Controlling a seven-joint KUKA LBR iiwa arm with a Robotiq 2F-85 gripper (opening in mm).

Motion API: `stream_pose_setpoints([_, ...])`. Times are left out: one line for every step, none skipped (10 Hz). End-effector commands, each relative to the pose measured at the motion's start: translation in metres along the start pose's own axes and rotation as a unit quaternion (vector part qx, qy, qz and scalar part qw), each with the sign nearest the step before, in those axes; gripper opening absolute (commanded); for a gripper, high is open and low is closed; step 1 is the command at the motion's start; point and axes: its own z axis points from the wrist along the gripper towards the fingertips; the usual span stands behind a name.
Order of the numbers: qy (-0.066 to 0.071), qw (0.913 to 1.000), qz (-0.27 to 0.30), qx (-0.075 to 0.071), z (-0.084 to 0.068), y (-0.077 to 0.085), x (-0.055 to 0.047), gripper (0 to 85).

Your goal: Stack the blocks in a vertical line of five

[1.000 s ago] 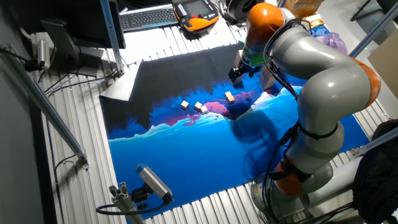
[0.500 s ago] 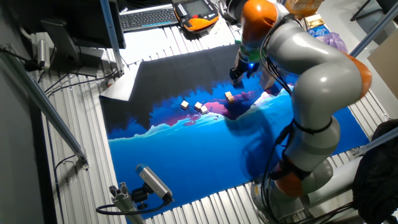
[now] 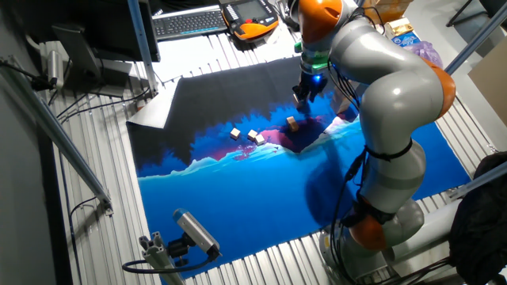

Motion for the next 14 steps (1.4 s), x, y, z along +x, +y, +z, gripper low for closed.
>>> stream_pose_setpoints([0.000, 1.0000, 0.001, 0.000, 0.0001, -0.0001, -0.0001, 0.0])
stream_pose_setpoints([-0.001, 1.0000, 0.001, -0.001, 0.0001, -0.0001, -0.0001, 0.0])
stream_pose_setpoints([-0.002, 1.0000, 0.002, -0.001, 0.0001, -0.0001, 0.0000, 0.0])
stream_pose_setpoints([-0.002, 1.0000, 0.004, -0.001, 0.0001, -0.0001, 0.0000, 0.0])
stream_pose_setpoints([-0.002, 1.0000, 0.006, -0.001, 0.0001, -0.0001, 0.0000, 0.0])
stream_pose_setpoints([-0.002, 1.0000, 0.007, -0.001, 0.0001, -0.0001, 0.0000, 0.0])
stream_pose_setpoints([-0.002, 0.9999, 0.010, -0.001, 0.0001, -0.0001, 0.0000, 0.0])
stream_pose_setpoints([-0.004, 0.9999, 0.010, 0.000, 0.0001, -0.0001, 0.0001, 0.0])
stream_pose_setpoints([-0.004, 0.9999, 0.010, 0.000, 0.0001, -0.0001, 0.0000, 0.0])
stream_pose_setpoints([-0.003, 1.0000, 0.007, 0.000, 0.0001, -0.0001, 0.0000, 0.0])
stream_pose_setpoints([-0.003, 1.0000, 0.007, 0.000, 0.0001, -0.0001, 0.0000, 0.0])
stream_pose_setpoints([-0.003, 1.0000, 0.006, 0.000, 0.0001, -0.0001, 0.0000, 0.0])
stream_pose_setpoints([-0.003, 1.0000, 0.007, -0.001, 0.0001, -0.0001, 0.0000, 0.0])
stream_pose_setpoints([-0.004, 0.9999, 0.017, -0.001, 0.0001, -0.0001, 0.0000, 0.0])
